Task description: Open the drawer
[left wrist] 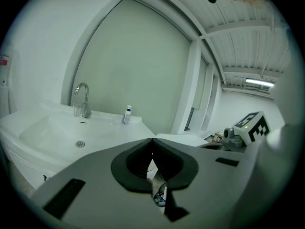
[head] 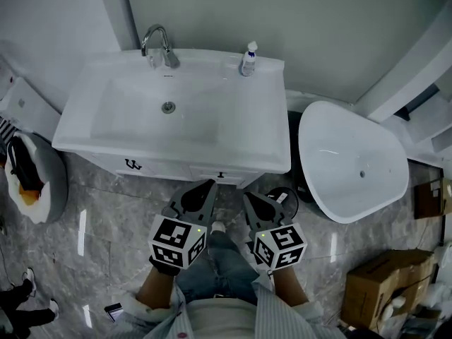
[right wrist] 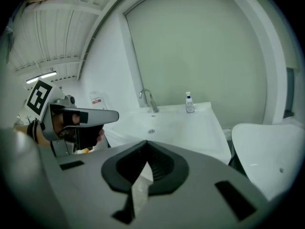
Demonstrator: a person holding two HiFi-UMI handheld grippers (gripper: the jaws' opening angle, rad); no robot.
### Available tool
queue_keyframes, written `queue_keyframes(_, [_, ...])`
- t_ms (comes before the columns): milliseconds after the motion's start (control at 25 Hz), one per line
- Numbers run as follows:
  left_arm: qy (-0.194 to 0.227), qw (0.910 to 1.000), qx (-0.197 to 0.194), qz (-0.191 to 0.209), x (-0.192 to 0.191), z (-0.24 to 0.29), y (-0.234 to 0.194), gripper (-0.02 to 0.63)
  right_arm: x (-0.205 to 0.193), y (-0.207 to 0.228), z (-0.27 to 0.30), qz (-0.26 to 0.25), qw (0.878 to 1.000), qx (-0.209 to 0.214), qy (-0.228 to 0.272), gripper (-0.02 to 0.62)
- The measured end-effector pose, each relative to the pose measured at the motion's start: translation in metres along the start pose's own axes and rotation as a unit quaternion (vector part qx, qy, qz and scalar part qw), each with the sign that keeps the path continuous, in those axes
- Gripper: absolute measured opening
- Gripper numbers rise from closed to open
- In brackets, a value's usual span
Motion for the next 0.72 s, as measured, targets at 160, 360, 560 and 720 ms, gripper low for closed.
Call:
queue_keyframes(160, [-0.003,1.0,0.004,-0.003,-0.001,0.013,-0.013,0.017,0.004,0.005,0.018,-0.011,1.0,0.013,-0.01,0.008])
queue_keyframes(360, [-0.021,0.9997,0.005,-0.007,-0.016,0.021,-0.029,0.017,0.001,0.007,0.034,-0.014,1.0,0.016,-0.02,0.008])
queue_keyframes(560, [-0.043,0.999,0.0,-0.016,-0.039,0.027,-0.042,0.017,-0.011,0.006,0.047,-0.016,0.999,0.013,-0.032,0.008])
queue_keyframes(720, [-0.055,0.9981,-0.004,-0.025,-0.061,0.031,-0.051,0.017,-0.022,0.004,0.055,-0.014,0.999,0.014,-0.042,0.008])
Point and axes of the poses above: the fingertips, and each gripper's own axes: z forward along the fingers, y to its right, x out of its top, the point moved 1 cm from there along -z, backward along the fingers, and after that the axes turned 15 degrees about -x, right-handed, at the moved point
